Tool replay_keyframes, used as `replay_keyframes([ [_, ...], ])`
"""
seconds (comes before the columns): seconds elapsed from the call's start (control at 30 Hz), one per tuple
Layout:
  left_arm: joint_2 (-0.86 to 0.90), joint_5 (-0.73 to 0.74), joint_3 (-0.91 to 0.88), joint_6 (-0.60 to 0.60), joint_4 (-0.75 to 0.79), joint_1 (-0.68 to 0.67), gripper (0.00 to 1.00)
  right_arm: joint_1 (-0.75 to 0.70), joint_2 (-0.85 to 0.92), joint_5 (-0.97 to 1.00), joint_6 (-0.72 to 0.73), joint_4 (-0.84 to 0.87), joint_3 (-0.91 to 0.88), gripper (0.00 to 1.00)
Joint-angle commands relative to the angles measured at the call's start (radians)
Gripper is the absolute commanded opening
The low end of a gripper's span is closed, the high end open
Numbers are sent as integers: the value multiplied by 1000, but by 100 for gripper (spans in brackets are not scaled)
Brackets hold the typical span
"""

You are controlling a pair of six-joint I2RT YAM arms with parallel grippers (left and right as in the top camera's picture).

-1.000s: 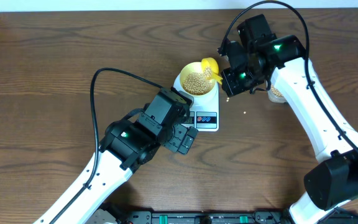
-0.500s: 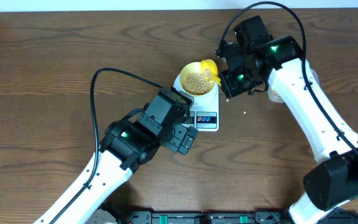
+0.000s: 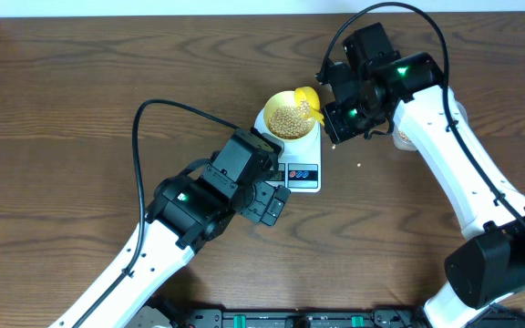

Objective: Scoop item into bowl and weigh 50g on scale

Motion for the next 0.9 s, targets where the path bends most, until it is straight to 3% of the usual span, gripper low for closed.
replay_keyframes([
  [0.0, 0, -2, 23, 9, -2, 3, 99, 10, -24, -2, -8, -1, 32, 1],
  [0.87, 0, -2, 23, 9, -2, 3, 99, 29, -11, 28, -9, -3, 36, 1],
])
